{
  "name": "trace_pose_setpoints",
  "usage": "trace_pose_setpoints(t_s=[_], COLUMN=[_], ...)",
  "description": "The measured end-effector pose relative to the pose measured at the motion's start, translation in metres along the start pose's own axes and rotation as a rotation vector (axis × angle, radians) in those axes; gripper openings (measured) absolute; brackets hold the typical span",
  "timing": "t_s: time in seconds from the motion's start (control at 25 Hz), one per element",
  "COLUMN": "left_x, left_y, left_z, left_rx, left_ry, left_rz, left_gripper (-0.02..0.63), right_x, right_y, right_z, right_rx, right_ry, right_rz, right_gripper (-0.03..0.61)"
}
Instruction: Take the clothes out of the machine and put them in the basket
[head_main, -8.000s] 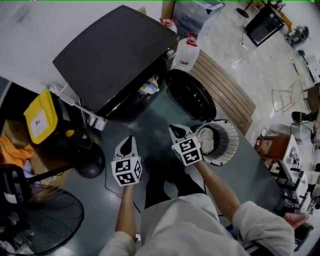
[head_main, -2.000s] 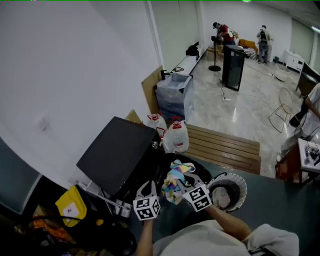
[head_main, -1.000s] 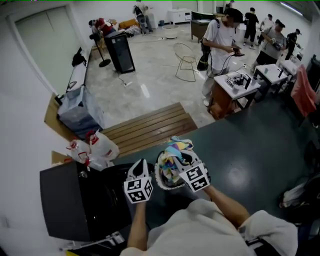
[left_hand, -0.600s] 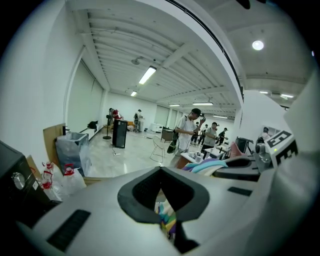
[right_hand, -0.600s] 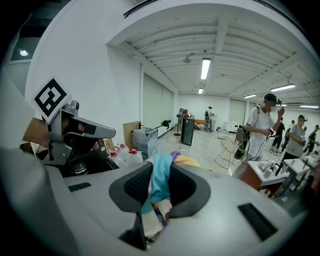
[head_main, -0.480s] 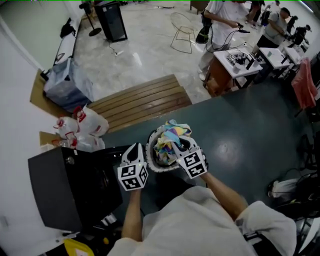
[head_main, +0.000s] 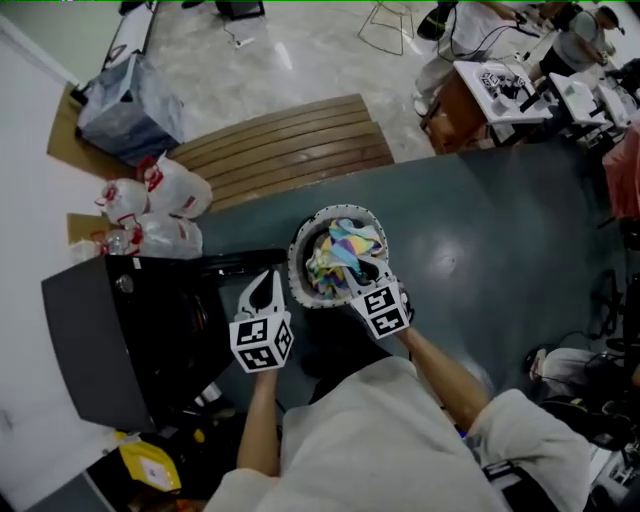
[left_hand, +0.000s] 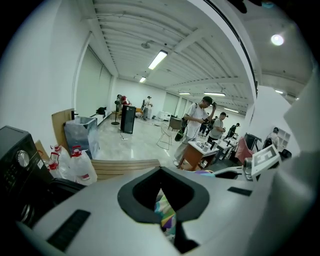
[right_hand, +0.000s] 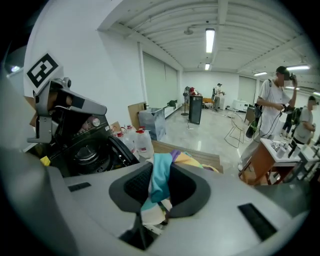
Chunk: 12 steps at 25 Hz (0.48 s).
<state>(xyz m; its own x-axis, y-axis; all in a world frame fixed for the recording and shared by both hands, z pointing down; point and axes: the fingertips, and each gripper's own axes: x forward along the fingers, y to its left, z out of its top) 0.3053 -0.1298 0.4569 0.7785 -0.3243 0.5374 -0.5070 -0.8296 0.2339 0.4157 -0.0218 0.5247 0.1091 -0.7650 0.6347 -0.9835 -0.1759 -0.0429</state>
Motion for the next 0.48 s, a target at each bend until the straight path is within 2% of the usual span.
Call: trace_pose_setpoints(t_s=[0.2,0.24,0.32,0.4,0.48], left_x=[-0.005,-0.007,-0.011,-0.014,-0.017], left_y=[0.01,0.013,0.019,0.026,0.03], left_z=[-0.021,-0.025,-0.031,-0.034,-0.034], left_rx=[-0.013,-0.017,-0.023,-0.034,-0.048], left_ry=[0.029,0.033,0.037,0.033,0.026], left_rz=[0.03,0.039,0.057,0.076,0.09], left_gripper=[0.018,0.018,0.018,0.018,0.018], right_x=[0.035,0.043,0.054,0.055,0.052], right_y=[0.0,0.001,0.001,-0.003,-0.004], right_z=[-0.029,-0.035,-0.043,-0.043,-0.043], right_rx=[0.006,0.006,0.003,0.003,0.005], right_ry=[0.045,0.055,0.06,0.04,0.036], right_rz=[0.041,0.055,0.064,0.055,0.051], right_gripper=[0.091,0.114,0.261,0.315,0.316])
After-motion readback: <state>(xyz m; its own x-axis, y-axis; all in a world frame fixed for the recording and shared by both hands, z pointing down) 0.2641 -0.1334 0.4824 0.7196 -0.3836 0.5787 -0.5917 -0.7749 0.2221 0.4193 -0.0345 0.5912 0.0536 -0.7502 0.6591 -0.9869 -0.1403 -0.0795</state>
